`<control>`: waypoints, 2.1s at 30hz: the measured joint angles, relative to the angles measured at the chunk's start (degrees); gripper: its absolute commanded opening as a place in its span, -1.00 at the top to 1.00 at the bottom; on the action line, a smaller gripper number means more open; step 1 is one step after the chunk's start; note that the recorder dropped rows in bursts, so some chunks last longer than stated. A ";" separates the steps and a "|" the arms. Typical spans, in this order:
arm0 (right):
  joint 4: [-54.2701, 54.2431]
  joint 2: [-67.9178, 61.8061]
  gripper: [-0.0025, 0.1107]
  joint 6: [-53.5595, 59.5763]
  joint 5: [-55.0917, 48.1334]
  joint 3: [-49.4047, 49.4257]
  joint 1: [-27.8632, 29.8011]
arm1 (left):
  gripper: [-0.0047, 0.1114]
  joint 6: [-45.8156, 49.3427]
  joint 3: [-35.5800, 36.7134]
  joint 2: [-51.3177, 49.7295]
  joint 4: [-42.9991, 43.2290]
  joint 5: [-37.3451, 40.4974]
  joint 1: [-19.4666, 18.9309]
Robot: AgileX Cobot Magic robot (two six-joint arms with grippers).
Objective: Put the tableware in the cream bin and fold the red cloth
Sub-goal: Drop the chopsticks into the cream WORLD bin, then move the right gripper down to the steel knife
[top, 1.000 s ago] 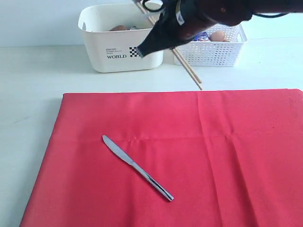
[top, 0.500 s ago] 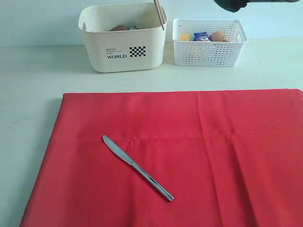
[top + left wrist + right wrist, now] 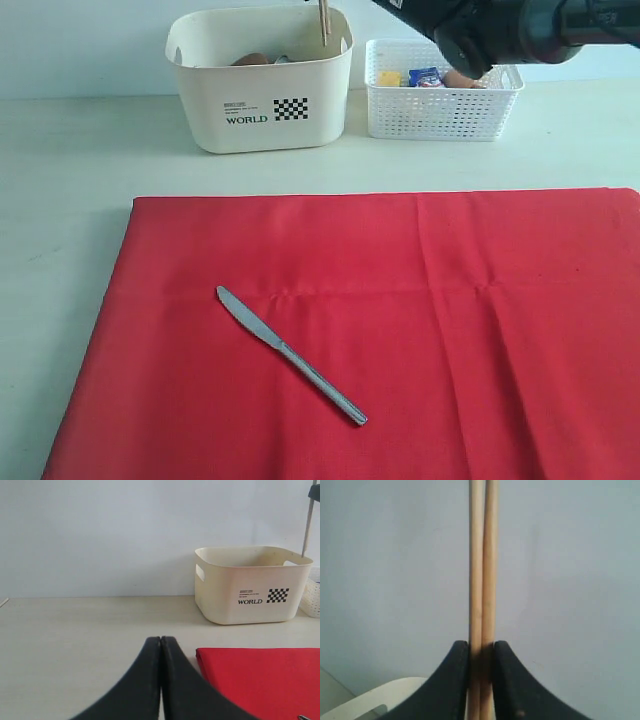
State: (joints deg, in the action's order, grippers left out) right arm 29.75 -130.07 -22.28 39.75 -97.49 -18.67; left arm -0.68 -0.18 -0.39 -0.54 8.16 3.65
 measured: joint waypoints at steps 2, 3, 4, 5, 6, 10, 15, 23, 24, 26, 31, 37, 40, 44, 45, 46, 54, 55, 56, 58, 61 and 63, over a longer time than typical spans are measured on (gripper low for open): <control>-0.24 -1.98 0.96 0.00 0.23 -1.88 0.00 | 0.90 0.00 0.00 0.00 0.00 0.00 0.00; -0.35 -3.09 0.96 0.00 0.49 -3.07 0.00 | 0.90 0.00 0.00 0.00 0.00 0.00 0.00; -0.35 -3.98 0.96 0.00 0.61 -4.20 0.00 | 0.90 0.00 0.00 0.00 0.00 0.00 0.00; -0.35 -5.00 0.96 0.00 0.74 -5.15 0.00 | 0.90 0.00 0.00 0.00 0.00 0.00 0.00; -0.35 -5.88 0.96 0.00 0.74 -5.93 0.00 | 0.90 0.00 0.00 0.00 0.00 0.00 0.00; -0.35 -8.31 0.96 0.00 0.70 -7.69 0.00 | 0.90 0.00 0.00 0.00 0.00 0.00 0.00; -0.45 -8.95 0.95 -0.14 -3.43 -8.19 0.00 | 0.90 0.00 0.00 0.00 0.00 0.00 0.00; -2.76 -8.95 0.23 -0.26 -5.66 -8.31 0.00 | 0.90 0.00 0.00 0.00 0.00 0.00 0.00; -2.99 -8.95 0.16 -0.38 -5.79 -8.31 0.00 | 0.90 0.00 0.00 0.00 0.00 0.00 0.00; -2.99 -8.95 -0.01 -0.38 -5.90 -8.31 0.00 | 0.90 0.00 0.00 0.00 0.00 0.00 0.00; -2.99 -7.91 -0.20 -0.38 -13.21 -8.41 0.00 | 0.90 0.00 0.00 0.00 0.00 0.00 0.00; -2.99 -1.81 -0.09 -0.19 -34.97 -8.41 0.00 | 0.90 0.00 0.00 0.00 0.00 0.00 0.00; -2.88 0.72 0.16 0.66 -42.26 -8.41 0.00 | 0.90 0.00 0.00 0.00 0.00 0.00 0.00; -2.88 4.23 0.58 1.11 -50.74 -8.41 0.00 | 0.90 0.00 0.00 0.00 0.00 0.00 0.00; -2.88 4.99 0.69 1.11 -52.86 -8.41 0.00 | 0.90 0.00 0.00 0.00 0.00 0.00 0.00; -2.88 5.97 0.79 1.11 -55.03 -8.41 0.00 | 0.90 0.00 0.00 0.00 0.00 0.00 0.00; -6.13 13.20 0.96 7.73 -72.71 -8.41 0.00 | 0.90 0.00 0.00 0.00 0.00 0.00 0.00; -7.57 13.98 0.96 9.42 -74.49 -8.29 0.00 | 0.90 0.00 0.00 0.00 0.00 0.00 0.00; -9.49 15.01 0.96 11.50 -76.03 -8.01 0.00 | 0.90 0.00 0.00 0.00 0.00 0.00 0.00; -13.00 17.05 0.96 14.48 -78.66 -7.20 0.00 | 0.90 0.00 0.00 0.00 0.00 0.00 0.00; -16.72 19.84 0.96 17.12 -82.71 -5.67 0.00 | 0.90 0.00 0.00 0.00 0.00 0.00 0.00; -18.36 21.83 0.96 18.72 -85.18 -4.15 0.00 | 0.90 0.00 0.00 0.00 0.00 0.00 0.00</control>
State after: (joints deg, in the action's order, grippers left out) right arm 11.39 -108.24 -3.56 -45.42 -101.65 -18.67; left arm -0.68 -0.18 -0.39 -0.54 8.16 3.65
